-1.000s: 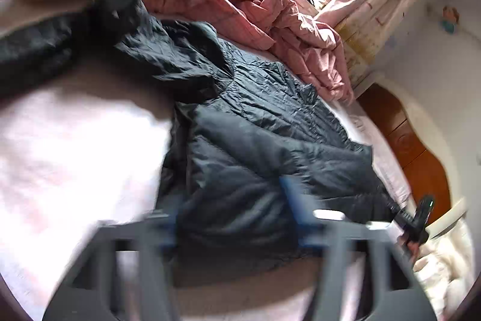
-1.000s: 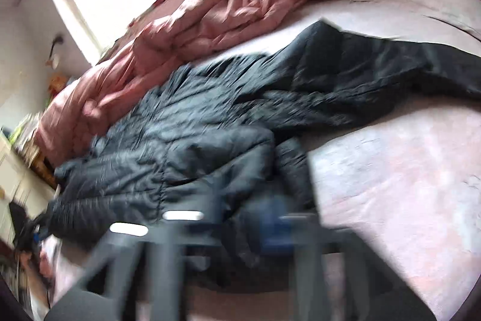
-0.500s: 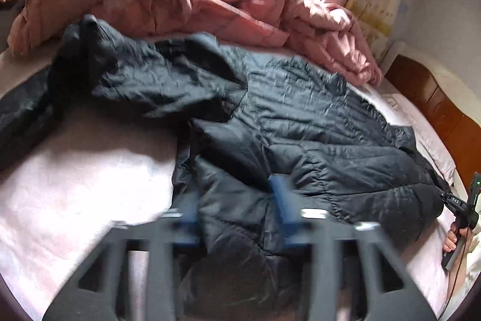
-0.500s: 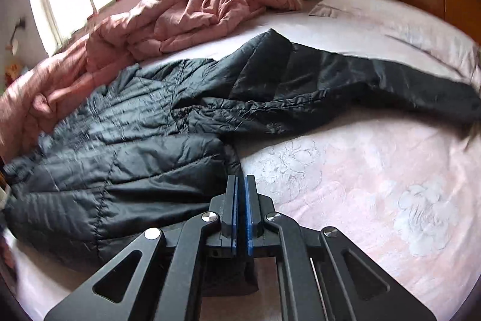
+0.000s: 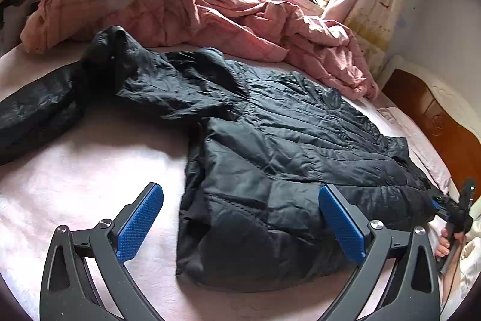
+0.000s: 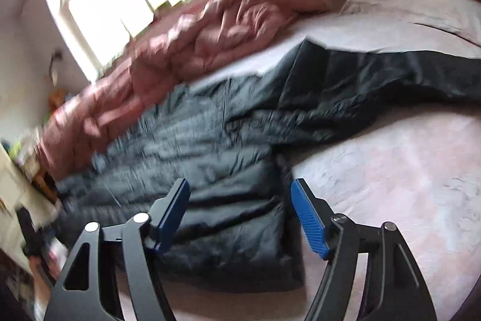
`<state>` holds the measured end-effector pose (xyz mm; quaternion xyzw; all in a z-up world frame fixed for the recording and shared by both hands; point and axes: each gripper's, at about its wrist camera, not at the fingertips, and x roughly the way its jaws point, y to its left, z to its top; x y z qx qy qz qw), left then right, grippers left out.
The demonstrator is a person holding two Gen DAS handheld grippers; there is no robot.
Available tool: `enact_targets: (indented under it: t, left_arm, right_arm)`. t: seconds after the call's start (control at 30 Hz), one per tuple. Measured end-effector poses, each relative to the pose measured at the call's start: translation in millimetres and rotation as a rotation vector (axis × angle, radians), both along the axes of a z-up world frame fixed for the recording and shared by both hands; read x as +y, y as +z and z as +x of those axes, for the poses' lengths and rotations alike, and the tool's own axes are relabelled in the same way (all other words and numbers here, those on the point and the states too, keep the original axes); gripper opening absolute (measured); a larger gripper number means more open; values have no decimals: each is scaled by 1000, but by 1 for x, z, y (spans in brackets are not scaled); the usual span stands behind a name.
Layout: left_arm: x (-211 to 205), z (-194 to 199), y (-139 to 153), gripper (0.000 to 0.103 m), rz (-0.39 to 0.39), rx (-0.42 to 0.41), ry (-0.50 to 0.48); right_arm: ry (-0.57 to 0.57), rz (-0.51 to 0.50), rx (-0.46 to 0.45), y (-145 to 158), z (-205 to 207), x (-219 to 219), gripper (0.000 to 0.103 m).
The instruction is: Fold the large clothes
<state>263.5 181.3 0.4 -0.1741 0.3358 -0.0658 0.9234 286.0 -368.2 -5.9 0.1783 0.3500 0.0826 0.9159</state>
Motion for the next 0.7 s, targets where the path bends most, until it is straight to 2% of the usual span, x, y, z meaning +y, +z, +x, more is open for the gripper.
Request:
enact_targets:
  t: [0.1, 0.13, 0.17, 0.2, 0.3, 0.43, 0.5, 0.57, 0.63, 0.67, 0.7]
  left_arm:
    - [-2, 0, -2, 102, 2, 0, -14]
    - [-2, 1, -3, 102, 9, 6, -11]
    - [-4, 2, -5, 102, 19, 15, -4]
    - [-5, 3, -6, 102, 26, 24, -3]
    - [-4, 0, -5, 102, 15, 13, -9]
    - [0, -2, -3, 102, -33, 3, -26]
    - [0, 2, -7, 102, -63, 25, -60]
    - [-2, 6, -12, 103, -56, 60, -58]
    - [-2, 12, -18, 103, -59, 113, -52]
    - [-2, 14, -21, 103, -66, 135, -55]
    - [-3, 16, -23, 103, -60, 152, -64]
  right_arm:
    - [-26, -52, 9, 1, 3, 6, 54]
    - [-29, -57, 6, 1, 2, 7, 47]
    - [-36, -67, 11, 0, 3, 9, 22]
    - [-61, -86, 26, -1, 4, 9, 7]
    - [-116, -73, 22, 1, -3, 4, 5]
    - [-169, -100, 30, 8, -19, 3, 4]
    - [-164, -163, 27, 7, -19, 9, 4]
    - [-141, -181, 30, 3, -15, 12, 5]
    - [-122, -173, 49, -1, -10, 12, 17]
    - [-133, -178, 56, -2, -9, 11, 29]
    - [-146, -180, 57, -3, -10, 10, 50]
